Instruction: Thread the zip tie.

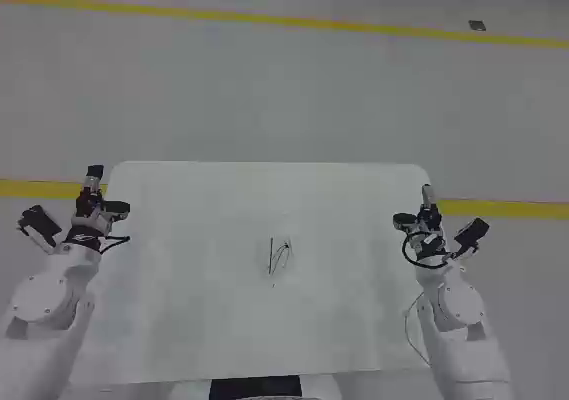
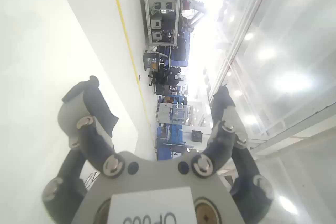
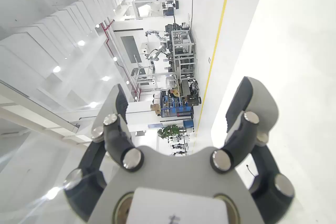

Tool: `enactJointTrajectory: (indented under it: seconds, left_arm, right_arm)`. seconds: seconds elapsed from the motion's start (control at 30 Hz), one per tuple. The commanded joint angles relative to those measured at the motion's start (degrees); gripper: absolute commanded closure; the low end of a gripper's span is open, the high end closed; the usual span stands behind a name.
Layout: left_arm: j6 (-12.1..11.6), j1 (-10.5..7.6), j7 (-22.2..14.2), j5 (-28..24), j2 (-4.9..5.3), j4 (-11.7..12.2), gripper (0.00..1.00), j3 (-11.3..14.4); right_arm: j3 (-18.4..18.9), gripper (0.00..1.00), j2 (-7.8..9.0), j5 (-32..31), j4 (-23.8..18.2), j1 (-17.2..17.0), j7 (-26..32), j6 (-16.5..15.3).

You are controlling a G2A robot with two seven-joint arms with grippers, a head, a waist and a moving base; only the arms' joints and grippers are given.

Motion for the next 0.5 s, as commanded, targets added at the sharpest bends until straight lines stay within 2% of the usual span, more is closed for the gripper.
enactJointTrajectory:
  seconds: [0.0,0.17,0.47]
  left_arm:
    - [-0.44,0.24,-2.4,3.83,0.06,-0.38,0.0,0.95]
    - [-0.31,0.5,-5.43,8.19,0.16,-0.81,0.0,2.68]
    - [-0.31,0.5,-5.43,8.19,0.16,-0.81,0.0,2.68]
  right_arm:
    - [0.0,0.0,0.0,0.0,0.0,0.0,0.0,0.0]
    - [0.0,0.0,0.0,0.0,0.0,0.0,0.0,0.0]
    - [0.0,0.0,0.0,0.0,0.0,0.0,0.0,0.0]
